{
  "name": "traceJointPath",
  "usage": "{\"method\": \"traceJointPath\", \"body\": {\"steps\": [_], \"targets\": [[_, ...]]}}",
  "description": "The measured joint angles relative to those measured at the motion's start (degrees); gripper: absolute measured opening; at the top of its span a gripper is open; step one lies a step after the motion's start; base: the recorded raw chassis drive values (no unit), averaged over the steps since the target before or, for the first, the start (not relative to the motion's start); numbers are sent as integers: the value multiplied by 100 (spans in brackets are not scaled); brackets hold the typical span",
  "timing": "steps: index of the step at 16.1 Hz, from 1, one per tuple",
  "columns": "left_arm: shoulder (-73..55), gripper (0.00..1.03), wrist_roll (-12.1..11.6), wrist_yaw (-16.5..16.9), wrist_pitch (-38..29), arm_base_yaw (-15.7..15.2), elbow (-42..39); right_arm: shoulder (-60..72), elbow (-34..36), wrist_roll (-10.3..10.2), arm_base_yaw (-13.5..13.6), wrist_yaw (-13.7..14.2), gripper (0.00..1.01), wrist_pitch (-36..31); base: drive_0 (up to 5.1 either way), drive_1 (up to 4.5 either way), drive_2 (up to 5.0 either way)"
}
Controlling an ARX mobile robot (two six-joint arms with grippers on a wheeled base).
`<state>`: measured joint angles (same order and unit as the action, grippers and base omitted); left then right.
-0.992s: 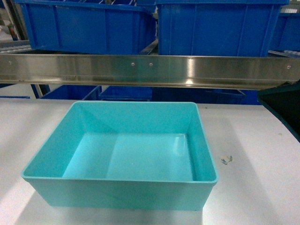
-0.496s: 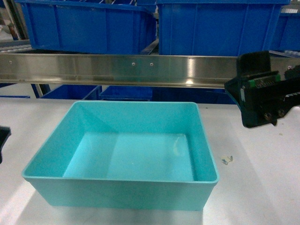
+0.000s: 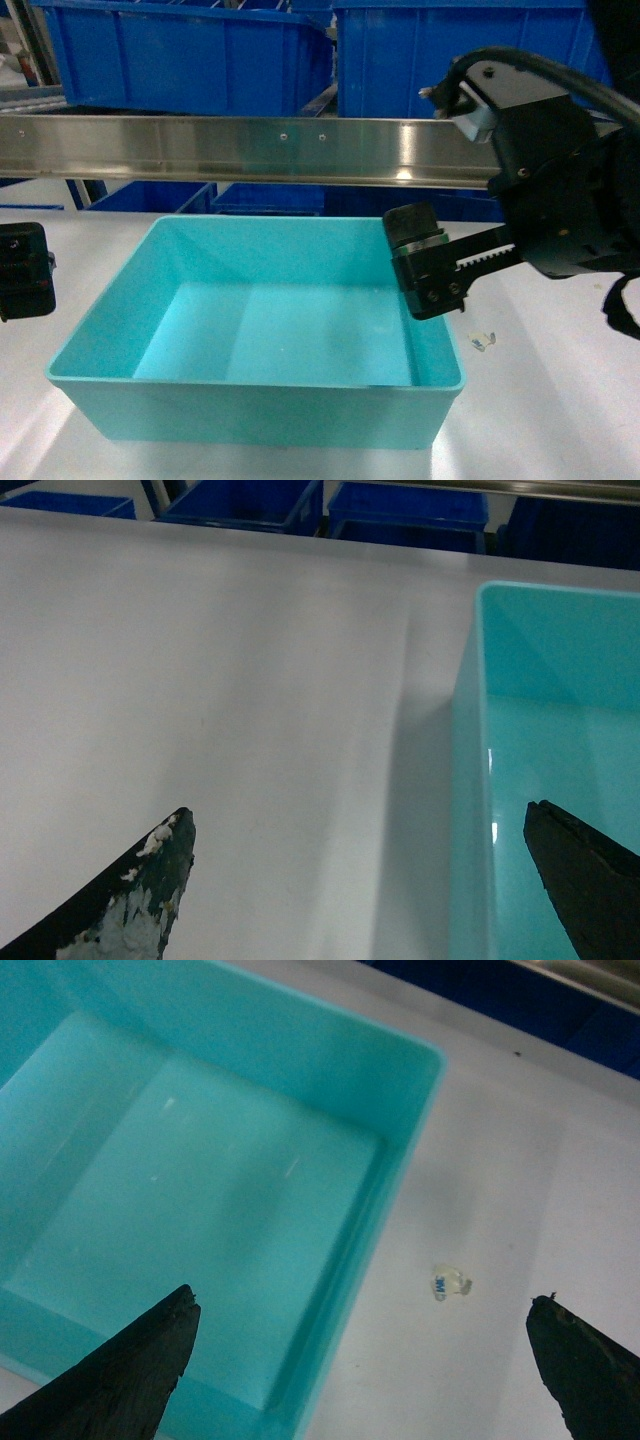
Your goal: Organize blue bins on left shelf correctly
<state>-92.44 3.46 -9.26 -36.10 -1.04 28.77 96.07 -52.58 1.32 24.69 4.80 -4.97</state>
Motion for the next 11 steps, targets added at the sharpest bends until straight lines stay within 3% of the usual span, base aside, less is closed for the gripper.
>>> {"method": "traceJointPath", "body": {"steps": [6,11], "targets": [[-756,98,103,-35,-278,-125,11,820,-470,-72,271,251,98,208,0,0,0],[-922,98,74,-131,-249,153,192,1150,-402,-332,111,286,98,-170,0,0,0]]}}
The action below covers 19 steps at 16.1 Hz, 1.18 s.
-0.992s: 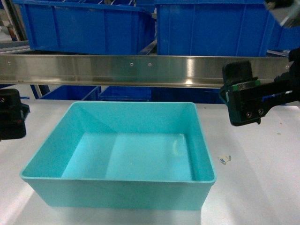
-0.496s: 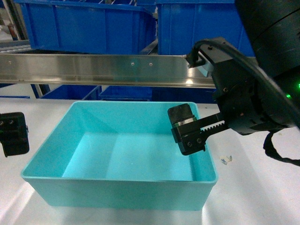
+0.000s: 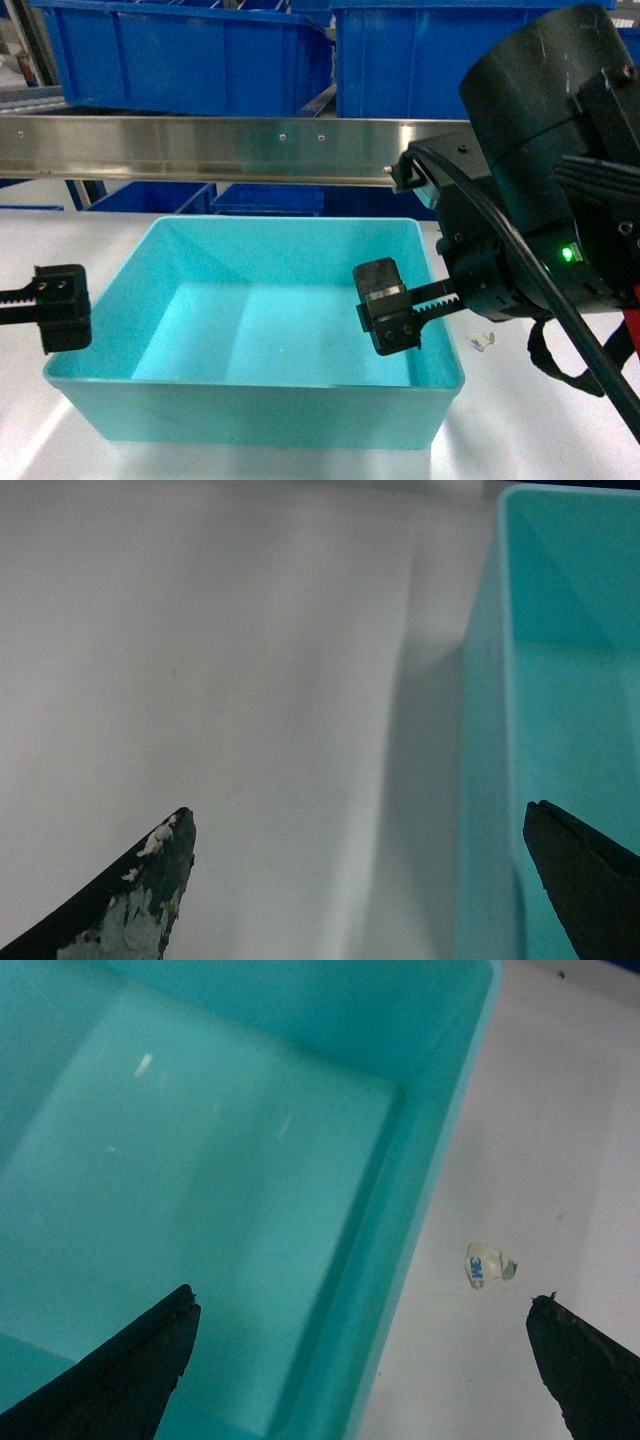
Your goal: Organize blue bins on left shelf correctly
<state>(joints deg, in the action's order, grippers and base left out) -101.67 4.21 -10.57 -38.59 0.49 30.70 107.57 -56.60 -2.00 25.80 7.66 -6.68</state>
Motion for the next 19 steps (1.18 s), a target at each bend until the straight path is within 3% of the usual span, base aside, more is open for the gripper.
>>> {"method": "traceJointPath", "body": {"steps": [5,6,7,8,9,19], "targets": [[-387,98,-15,-214,33,306,131,186,297,-313,-74,2,98,-221,0,0,0],[-492,98,4,-221,66,365,131,363,365,-356,-70,114,98,-424,0,0,0],[-603,98,63,-264,44,380,157,485,365,-267,-63,352,98,-586,0,0,0],[-608,98,68,-273,46,380,157,483,365,-245,-63,358,98,-586,0,0,0],[-610,86,70,-278,50,380,157,485,365,-229,-63,363,87,-577,0,0,0],[-612,48,70,-249,61,398,157,485,376,-162,-61,343,48,-568,0,0,0]]}}
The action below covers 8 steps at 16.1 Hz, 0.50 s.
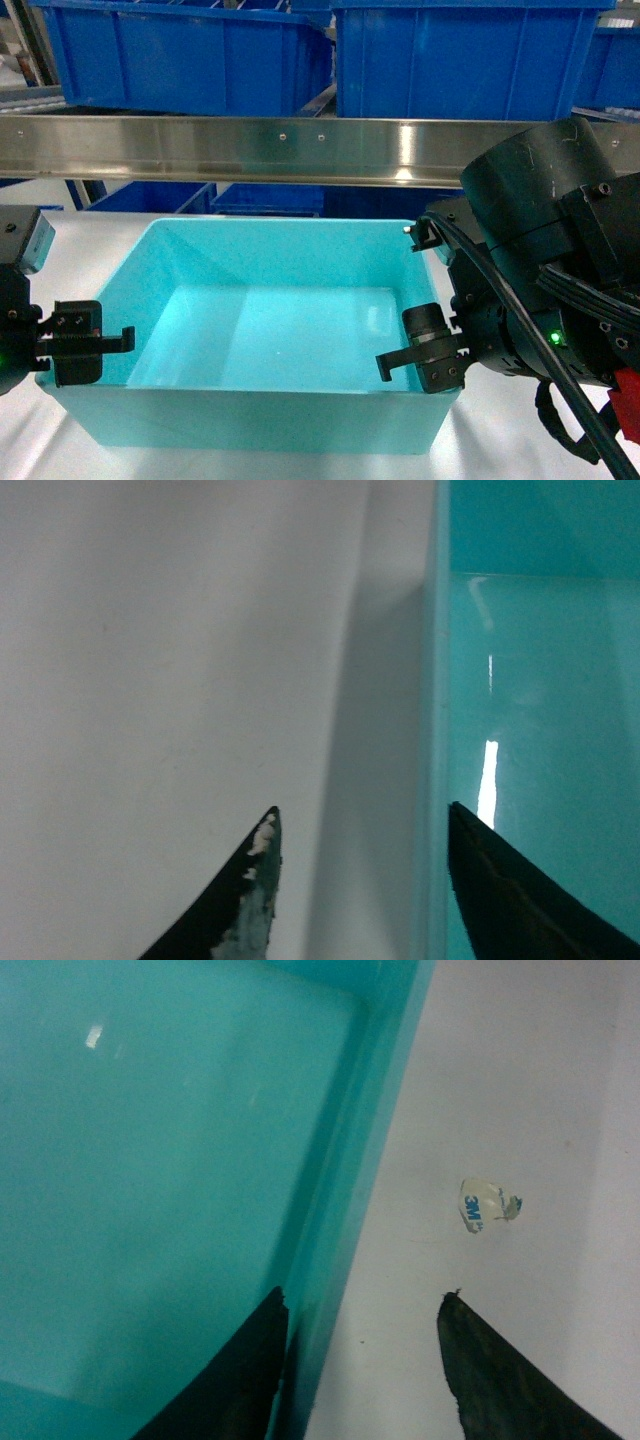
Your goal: Organize blue bins on left shelf correctly
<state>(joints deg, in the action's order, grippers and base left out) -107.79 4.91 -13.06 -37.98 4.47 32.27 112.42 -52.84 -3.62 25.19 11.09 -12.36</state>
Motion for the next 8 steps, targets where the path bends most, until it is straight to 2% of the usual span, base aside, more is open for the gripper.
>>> {"method": "traceJointPath", "body": {"steps": [3,4,5,8], "targets": [[-2,18,0,151,0,55,0,0,0,2,83,-70,18,-15,0,0,0],[-2,9,-2,210,-2,72,0,2,0,-63,109,-57,9,-20,0,0,0],[-2,2,85,262,-7,81,0,4,-2,-225,96,-46,3,-70,0,0,0],[7,2,120,280,7,79,-2,0,52,-435,105,-72,3,-81,0,0,0]]}}
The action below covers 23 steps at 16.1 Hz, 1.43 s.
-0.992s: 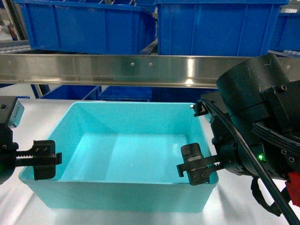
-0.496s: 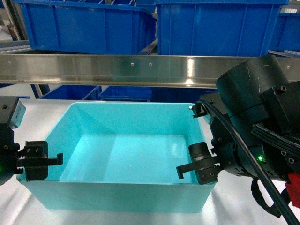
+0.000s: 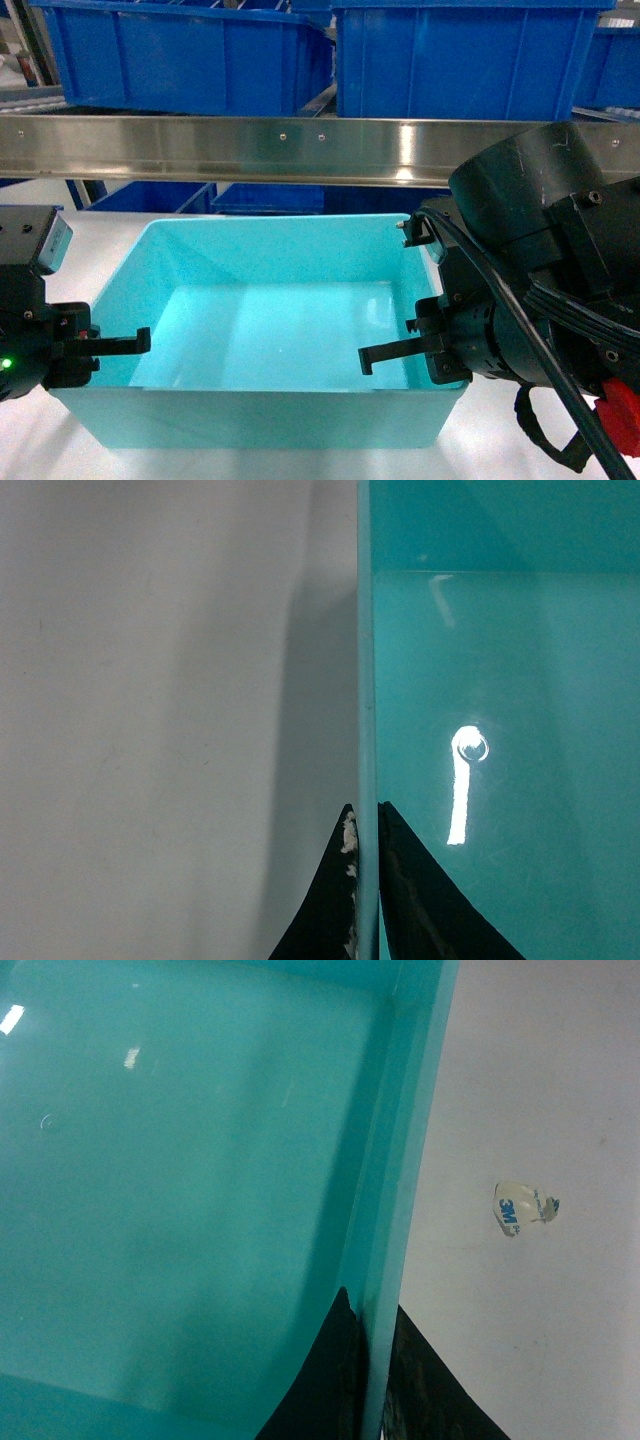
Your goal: Organize blue bins on left shelf correctly
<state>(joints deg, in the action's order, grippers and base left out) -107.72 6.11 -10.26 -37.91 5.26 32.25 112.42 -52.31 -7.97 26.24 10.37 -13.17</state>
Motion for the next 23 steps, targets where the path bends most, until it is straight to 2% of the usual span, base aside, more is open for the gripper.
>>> {"method": "traceJointPath", "body": {"steps": [3,5,6,8,10,14,23], "targets": [[479,2,-4,44,358,2,-66,-330,131,4,13,-105,3,116,0,0,0],[1071,2,-4,61,595,66,-76,-1014,223,22,46,-164,3,343,0,0,0],[1379,2,-4,35,702,114,-76,-1351,289,81,52,-164,3,356,0,0,0],[1867,2,0,-22,824,205,-76,-2026,549,326,37,-164,3,162,0,0,0],[1893,2,7,-13,807,223,-76,-2203,579,413,37,-138,3,151,0,0,0],[1845,2,7,17,859,225,-90,-2127,616,415,39,-142,3,179,0,0,0],[1845,2,7,17,866,243,-90,-2127,616,435,33,-142,3,192,-439,13,424]]}}
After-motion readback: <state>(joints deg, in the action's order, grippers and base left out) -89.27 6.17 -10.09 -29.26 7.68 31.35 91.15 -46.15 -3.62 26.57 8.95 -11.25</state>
